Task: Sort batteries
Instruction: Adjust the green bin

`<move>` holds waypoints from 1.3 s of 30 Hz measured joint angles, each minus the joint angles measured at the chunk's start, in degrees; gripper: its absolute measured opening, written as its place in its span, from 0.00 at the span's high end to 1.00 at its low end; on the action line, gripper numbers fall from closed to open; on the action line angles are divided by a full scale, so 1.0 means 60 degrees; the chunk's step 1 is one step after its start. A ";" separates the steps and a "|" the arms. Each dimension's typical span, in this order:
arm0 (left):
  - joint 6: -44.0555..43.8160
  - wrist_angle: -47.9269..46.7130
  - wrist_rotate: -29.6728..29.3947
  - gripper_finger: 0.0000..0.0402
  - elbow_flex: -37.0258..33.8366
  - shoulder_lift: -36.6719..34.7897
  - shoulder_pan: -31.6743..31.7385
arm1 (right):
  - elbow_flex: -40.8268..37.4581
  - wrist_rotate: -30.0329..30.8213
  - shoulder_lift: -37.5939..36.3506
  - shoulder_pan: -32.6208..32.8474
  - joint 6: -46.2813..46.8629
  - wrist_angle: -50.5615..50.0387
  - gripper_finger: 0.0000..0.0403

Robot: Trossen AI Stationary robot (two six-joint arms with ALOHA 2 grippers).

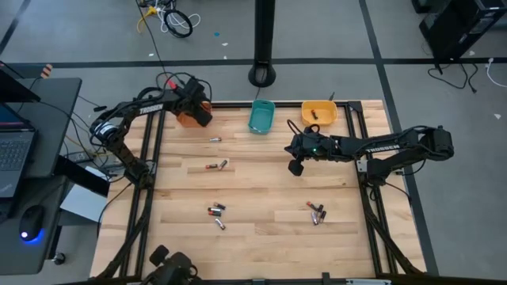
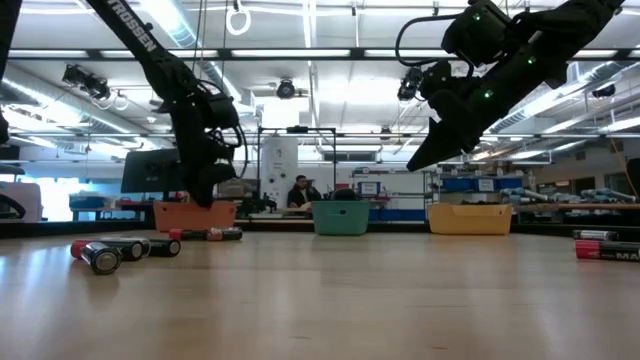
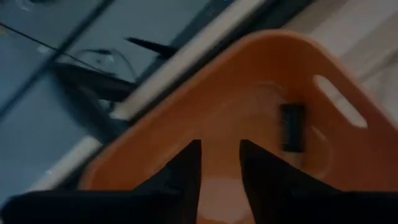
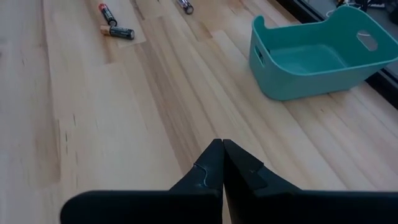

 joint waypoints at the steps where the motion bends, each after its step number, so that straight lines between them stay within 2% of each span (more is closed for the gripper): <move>1: 0.0153 -0.0001 -0.0113 0.77 0.0068 -0.0102 -0.0036 | 0.0000 0.0000 0.0000 0.0000 -0.0040 0.0000 0.97; 6: 0.0595 0.0087 0.0064 0.97 0.0249 -0.0858 -0.0324 | 0.0000 0.0000 0.0000 0.0000 -0.0292 0.0004 0.97; 15: 0.0845 0.0196 0.0928 0.99 -0.0324 -0.2493 -0.1285 | 0.0004 -0.0793 0.0148 -0.0135 -0.0577 0.0782 0.97; 19: 0.0972 0.1157 0.1402 0.99 -0.1292 -0.3246 -0.1856 | 0.0004 -0.1364 0.0654 -0.0118 -0.0610 0.1729 0.97; 25: 0.1087 0.2412 0.2684 0.99 -0.2904 -0.4089 -0.2814 | 0.0006 -0.1853 0.1680 -0.0056 -0.0647 0.3161 0.97; 30: 0.0879 0.2357 0.2659 0.99 -0.3364 -0.4327 -0.4116 | 0.0004 -0.2020 0.1791 -0.0033 -0.0595 0.3144 0.97; 39: 0.0106 0.2388 0.2201 0.99 -0.3364 -0.4323 -0.6062 | 0.0004 -0.2008 0.0700 0.0058 -0.0646 0.2315 0.96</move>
